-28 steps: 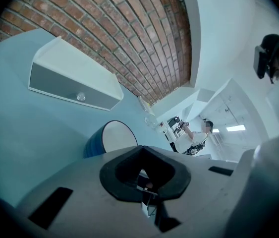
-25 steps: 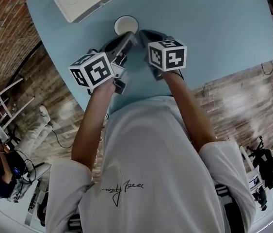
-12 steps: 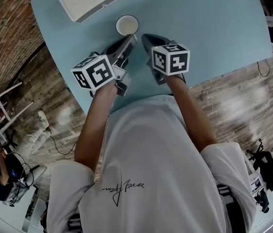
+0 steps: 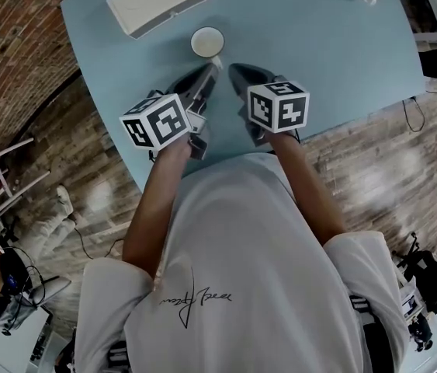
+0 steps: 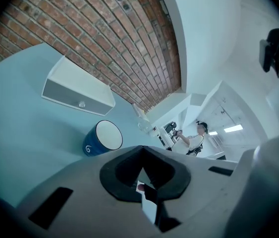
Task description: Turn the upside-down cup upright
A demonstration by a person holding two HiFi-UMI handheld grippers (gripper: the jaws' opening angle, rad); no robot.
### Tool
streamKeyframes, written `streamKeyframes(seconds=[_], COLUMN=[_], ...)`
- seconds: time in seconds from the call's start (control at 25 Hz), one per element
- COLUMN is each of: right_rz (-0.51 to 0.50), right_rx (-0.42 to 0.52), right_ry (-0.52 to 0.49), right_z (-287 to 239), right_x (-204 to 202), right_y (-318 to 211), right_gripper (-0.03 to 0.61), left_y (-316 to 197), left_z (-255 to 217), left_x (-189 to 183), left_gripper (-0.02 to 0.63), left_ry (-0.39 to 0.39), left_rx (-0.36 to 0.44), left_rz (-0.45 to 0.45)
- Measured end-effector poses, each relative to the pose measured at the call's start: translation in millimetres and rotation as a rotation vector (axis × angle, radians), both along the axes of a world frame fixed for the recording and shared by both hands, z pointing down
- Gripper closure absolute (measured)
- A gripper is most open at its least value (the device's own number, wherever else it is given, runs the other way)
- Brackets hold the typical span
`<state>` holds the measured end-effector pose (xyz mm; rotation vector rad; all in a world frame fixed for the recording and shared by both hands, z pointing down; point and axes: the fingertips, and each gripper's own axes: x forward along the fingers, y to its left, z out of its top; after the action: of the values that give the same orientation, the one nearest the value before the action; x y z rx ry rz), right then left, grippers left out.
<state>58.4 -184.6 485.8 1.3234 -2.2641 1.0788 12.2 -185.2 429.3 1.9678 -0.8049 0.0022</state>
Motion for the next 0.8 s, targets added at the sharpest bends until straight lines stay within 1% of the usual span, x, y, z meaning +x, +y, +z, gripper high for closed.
streamKeyframes(seconds=[0.28, 0.44, 0.64, 0.8], right_rz=[-0.037, -0.079, -0.149, -0.168], right_rx=[0.063, 0.108, 0.143, 0.155], right_ry=[0.009, 0.022, -0.009, -0.047], right_z=[-30, -52, -82, -99], right_x=[-12, -14, -17, -20], right_y=[18, 29, 50, 63], right_gripper=[0.557, 0.557, 0.557, 0.557], left_y=[22, 33, 50, 61], left_z=[-15, -27, -43, -49], left_x=[-10, -16, -23, -33], left_gripper=[0.603, 0.603, 0.603, 0.603], left_ry=[-0.014, -0.017, -0.085, -0.119], left_rx=[0.047, 0.084, 0.159, 0.197], left_rz=[-0.007, -0.01, -0.006, 0.008])
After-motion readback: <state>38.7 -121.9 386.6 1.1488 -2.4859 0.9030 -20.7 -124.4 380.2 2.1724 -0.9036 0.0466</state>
